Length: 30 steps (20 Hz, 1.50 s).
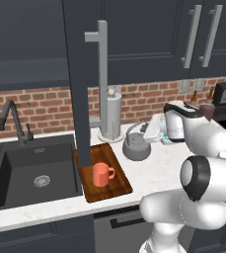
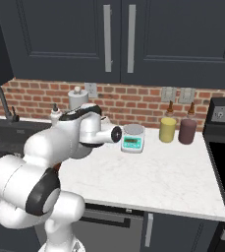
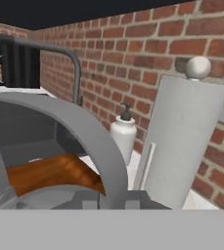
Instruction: Pick the kettle from the counter and place it on the tray. Then pick the mug from the cabinet and place it on the tray. Then close the cabinet doors.
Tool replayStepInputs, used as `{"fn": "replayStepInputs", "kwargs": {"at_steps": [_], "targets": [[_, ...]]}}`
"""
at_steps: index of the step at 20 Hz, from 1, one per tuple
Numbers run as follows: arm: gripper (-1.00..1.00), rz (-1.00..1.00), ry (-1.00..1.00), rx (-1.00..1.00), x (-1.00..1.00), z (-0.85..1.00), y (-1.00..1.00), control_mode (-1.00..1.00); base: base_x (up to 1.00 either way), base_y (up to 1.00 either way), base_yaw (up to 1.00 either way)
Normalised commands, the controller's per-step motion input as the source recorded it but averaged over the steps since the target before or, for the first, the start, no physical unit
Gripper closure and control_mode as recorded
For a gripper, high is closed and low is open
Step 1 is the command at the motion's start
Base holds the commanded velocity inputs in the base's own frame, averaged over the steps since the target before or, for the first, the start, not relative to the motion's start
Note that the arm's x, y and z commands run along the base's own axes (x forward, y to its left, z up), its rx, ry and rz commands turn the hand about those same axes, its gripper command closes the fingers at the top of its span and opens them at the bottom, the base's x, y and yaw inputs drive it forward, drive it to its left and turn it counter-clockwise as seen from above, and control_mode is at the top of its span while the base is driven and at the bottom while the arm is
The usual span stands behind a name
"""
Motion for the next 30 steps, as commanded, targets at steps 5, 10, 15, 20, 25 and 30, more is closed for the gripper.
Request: {"fn": "replayStepInputs", "kwargs": {"at_steps": [5, 10, 15, 20, 25, 30], "targets": [[1.0, -0.19, 0.07, 0.0, -0.03, 0.02, 0.51, -1.0, 0.0, 0.0, 0.0], [1.0, -0.17, 0.09, 0.0, -0.02, 0.01, 0.43, -1.0, 0.0, 0.0, 0.0], [1.0, -0.11, 0.09, 0.0, 0.0, 0.01, 0.33, -1.0, 0.0, 0.0, 0.0], [1.0, -0.02, 0.04, 0.02, 0.0, 0.0, 0.15, -1.0, 0.0, 0.0, 0.0], [1.0, 0.0, 0.0, 0.03, 0.01, 0.0, 0.01, -1.0, 0.0, 0.0, 0.0], [1.0, 0.0, 0.0, 0.03, 0.01, 0.0, 0.0, -1.0, 0.0, 0.0, 0.0]]}}
